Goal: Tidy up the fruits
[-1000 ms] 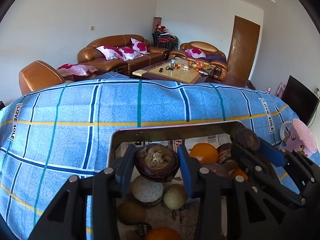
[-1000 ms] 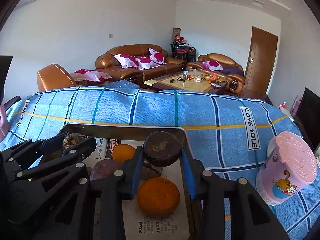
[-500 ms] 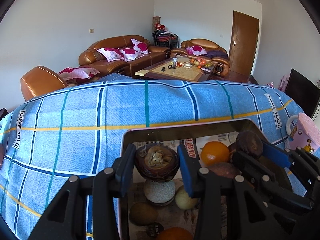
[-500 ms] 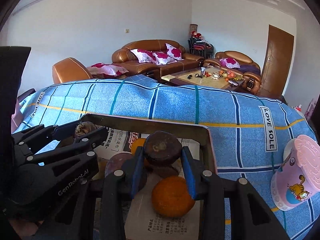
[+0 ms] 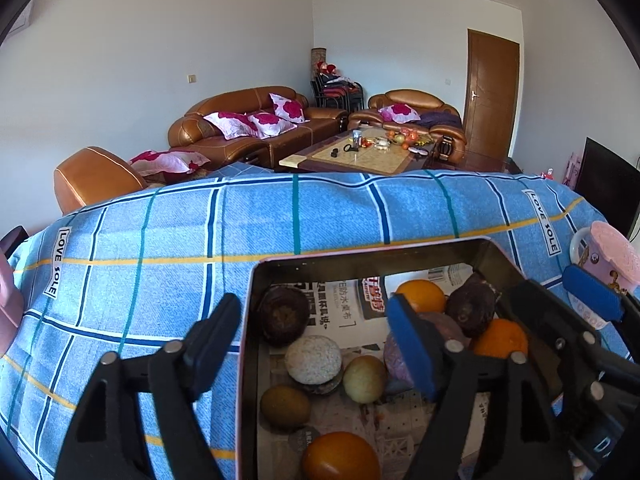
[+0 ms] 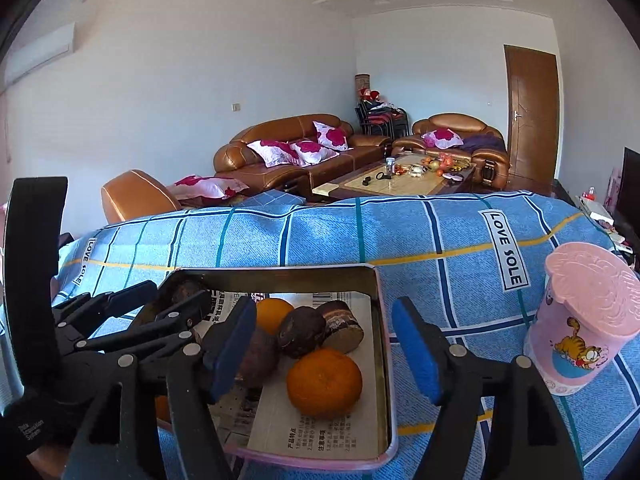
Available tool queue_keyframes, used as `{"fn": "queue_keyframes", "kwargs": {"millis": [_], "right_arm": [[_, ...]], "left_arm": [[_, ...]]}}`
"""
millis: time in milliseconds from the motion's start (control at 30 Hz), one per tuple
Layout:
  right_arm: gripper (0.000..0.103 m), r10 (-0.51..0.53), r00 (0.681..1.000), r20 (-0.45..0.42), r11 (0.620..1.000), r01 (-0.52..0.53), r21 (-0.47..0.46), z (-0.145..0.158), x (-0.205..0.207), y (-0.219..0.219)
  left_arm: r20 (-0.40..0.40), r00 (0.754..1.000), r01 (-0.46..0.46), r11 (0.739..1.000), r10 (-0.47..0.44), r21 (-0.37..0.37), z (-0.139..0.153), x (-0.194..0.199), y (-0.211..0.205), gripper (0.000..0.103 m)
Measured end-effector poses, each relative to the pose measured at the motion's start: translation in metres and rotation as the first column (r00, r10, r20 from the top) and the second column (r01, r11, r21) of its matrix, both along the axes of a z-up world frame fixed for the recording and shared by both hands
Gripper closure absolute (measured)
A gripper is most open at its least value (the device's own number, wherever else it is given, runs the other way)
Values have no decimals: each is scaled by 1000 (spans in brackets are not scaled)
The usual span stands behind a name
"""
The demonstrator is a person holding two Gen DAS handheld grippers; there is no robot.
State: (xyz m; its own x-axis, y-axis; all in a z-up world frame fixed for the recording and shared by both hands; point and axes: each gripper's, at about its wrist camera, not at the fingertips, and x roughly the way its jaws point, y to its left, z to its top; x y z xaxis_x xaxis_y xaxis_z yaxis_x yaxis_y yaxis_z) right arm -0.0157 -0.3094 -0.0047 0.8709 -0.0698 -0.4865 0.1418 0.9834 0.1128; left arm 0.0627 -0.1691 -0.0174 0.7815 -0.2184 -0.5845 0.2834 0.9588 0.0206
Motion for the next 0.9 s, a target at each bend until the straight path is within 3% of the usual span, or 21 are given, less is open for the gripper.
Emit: {"fn": "queue_keyframes", "kwargs": {"millis": [67, 233, 400, 567, 900], "right_arm": [[31, -21, 1000, 15, 1000, 21, 17, 1, -7, -4], [30, -106, 988, 113, 994, 106, 13, 8, -33, -7], [24, -158, 961, 227, 983, 174, -51, 17, -55, 3], [23, -157, 961, 228, 979, 182, -93, 20, -62, 13], [23, -154, 948, 278, 975, 191, -112, 22, -87, 30]], "left_arm": [[22, 1000, -10, 1000, 10, -10, 2, -6, 3, 1], [89, 996, 14, 1000, -17, 27, 9, -27, -3, 0], [191, 981, 0, 998, -12, 61, 17, -53, -4, 0], [253, 967, -22, 999, 10, 44, 23, -73, 6, 0], [282, 958, -42, 999, 46, -22, 27, -98, 24, 0]]}}
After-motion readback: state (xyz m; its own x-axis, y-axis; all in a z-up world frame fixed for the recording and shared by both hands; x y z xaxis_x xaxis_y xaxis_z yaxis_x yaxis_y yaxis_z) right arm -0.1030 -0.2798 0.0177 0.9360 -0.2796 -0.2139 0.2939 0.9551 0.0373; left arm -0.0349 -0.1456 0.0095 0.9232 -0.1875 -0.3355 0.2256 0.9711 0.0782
